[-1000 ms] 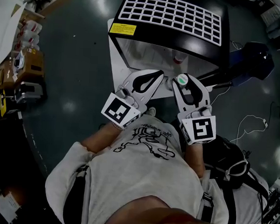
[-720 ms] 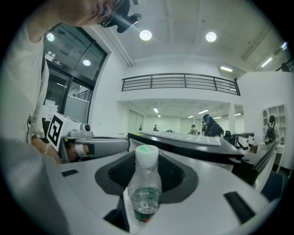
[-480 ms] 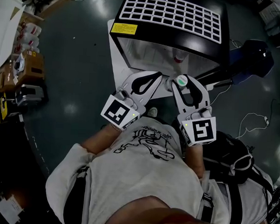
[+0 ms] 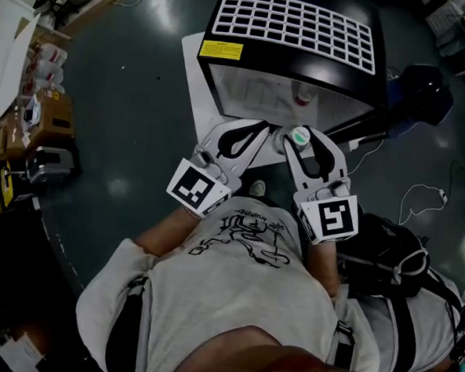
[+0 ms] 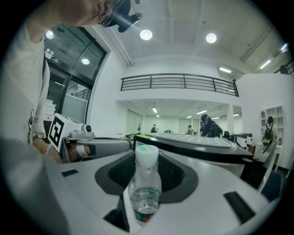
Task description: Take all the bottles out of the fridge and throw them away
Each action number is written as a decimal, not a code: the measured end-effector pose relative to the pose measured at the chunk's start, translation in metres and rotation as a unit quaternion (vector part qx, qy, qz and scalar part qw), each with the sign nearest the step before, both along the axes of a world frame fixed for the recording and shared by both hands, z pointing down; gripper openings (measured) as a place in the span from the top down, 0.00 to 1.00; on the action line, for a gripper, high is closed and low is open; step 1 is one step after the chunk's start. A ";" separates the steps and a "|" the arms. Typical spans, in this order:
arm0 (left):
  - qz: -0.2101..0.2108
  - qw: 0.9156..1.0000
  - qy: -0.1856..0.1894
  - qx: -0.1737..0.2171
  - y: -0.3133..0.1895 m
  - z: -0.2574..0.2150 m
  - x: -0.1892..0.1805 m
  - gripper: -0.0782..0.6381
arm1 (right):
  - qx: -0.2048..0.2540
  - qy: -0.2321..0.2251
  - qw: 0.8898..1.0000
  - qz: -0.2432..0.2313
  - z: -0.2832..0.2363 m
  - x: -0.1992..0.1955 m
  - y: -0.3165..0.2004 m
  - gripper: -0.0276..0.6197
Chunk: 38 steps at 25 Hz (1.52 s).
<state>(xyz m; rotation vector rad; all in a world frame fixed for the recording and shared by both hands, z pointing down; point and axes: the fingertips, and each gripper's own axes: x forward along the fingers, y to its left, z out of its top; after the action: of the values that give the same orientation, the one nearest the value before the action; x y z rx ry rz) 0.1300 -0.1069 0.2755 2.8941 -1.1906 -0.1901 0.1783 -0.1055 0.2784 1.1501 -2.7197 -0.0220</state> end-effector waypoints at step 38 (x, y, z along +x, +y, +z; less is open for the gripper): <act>-0.076 0.997 -0.005 0.005 0.070 0.001 -0.199 0.88 | -0.001 0.000 0.997 -0.073 0.002 -0.192 0.059 0.72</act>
<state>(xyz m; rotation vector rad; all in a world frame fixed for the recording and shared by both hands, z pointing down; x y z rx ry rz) -0.0692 -0.0373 0.2768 2.8156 -1.4170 -0.1833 -0.0141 -0.0467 0.2805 0.9485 -2.7965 -0.0398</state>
